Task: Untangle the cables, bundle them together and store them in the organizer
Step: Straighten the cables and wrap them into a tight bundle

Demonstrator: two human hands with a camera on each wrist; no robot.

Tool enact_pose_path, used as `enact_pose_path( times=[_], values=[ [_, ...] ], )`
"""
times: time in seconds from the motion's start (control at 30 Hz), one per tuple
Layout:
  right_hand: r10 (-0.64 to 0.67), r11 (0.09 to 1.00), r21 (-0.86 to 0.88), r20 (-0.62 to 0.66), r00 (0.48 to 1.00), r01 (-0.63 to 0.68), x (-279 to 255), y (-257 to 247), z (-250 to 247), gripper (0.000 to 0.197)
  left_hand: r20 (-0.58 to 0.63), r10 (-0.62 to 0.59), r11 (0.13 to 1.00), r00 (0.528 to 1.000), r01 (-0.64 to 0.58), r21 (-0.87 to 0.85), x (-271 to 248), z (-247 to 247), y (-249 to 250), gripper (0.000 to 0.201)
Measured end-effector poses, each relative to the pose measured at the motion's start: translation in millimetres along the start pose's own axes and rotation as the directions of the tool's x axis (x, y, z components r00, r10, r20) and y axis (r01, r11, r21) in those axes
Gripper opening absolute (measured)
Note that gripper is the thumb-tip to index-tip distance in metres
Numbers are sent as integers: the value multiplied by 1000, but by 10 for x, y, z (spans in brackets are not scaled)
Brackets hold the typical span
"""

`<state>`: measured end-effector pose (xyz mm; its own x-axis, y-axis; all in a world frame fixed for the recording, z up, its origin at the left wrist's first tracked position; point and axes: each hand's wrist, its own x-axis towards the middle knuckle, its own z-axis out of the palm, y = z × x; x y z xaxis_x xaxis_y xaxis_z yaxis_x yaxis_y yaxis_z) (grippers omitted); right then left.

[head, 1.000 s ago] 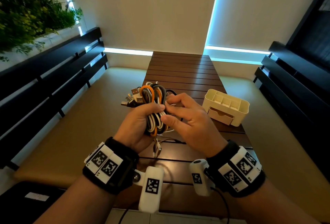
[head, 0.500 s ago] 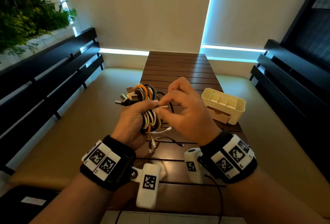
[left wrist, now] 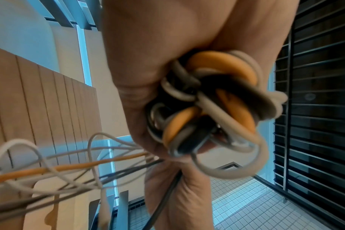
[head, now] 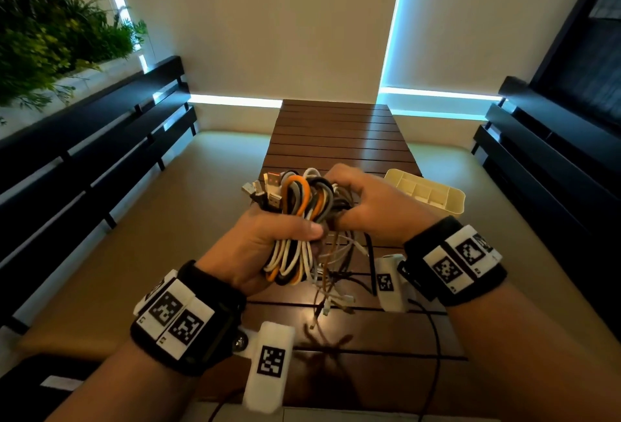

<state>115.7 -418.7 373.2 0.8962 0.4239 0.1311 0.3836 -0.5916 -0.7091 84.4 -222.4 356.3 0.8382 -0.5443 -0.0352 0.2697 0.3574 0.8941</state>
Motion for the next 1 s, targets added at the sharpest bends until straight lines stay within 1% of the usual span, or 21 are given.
enact_pose_path(
  times=[0.07,0.13,0.17,0.2,0.27,0.33,0.4,0.47,0.53,0.63,0.73,0.8,0.9,1.0],
  values=[
    [6,996,92,-47,999,-1,-14,8,70,17,28,27,999,999,-28,32,2,-4,38,49],
    [23,990,139,-122,992,-6,-20,39,126,22,23,45,998,999,-46,39,17,-26,78,54],
    [29,992,124,-160,987,-9,-21,57,138,25,25,39,999,999,-40,28,22,-28,91,55],
    [23,997,78,-203,979,-7,-18,76,142,26,28,35,999,999,-36,5,26,-27,99,51],
    [-11,998,-62,-275,961,-6,-6,140,149,25,13,36,999,999,-36,-33,23,-61,114,33],
    [-17,980,-192,-327,945,-49,-2,231,160,20,3,55,997,998,-55,-45,9,-88,156,21],
    [20,965,-236,-381,924,-119,-13,319,150,18,9,72,996,997,-72,-44,14,-93,186,15],
    [81,975,-157,-403,911,-156,-15,359,124,16,-9,74,995,997,-74,-62,36,-98,187,13],
    [134,988,-20,-401,906,-155,-19,357,70,14,-42,61,995,997,-65,-78,81,-98,156,15],
    [162,978,181,-355,921,-102,-46,346,-2,8,-101,48,997,994,-54,-58,145,-76,87,16],
    [138,958,285,-373,917,-28,-87,344,-54,14,-153,58,996,987,-67,-51,187,1,9,16],
    [100,960,280,-425,900,26,-109,365,-94,17,-173,79,996,982,-83,-19,219,81,-64,22],
    [32,985,167,-475,879,54,-137,394,-163,21,-193,106,993,975,-93,74,273,215,-190,32],
    [-13,992,103,-497,868,74,-168,474,-207,19,-196,106,988,975,-81,131,300,326,-269,27]
  ],
)
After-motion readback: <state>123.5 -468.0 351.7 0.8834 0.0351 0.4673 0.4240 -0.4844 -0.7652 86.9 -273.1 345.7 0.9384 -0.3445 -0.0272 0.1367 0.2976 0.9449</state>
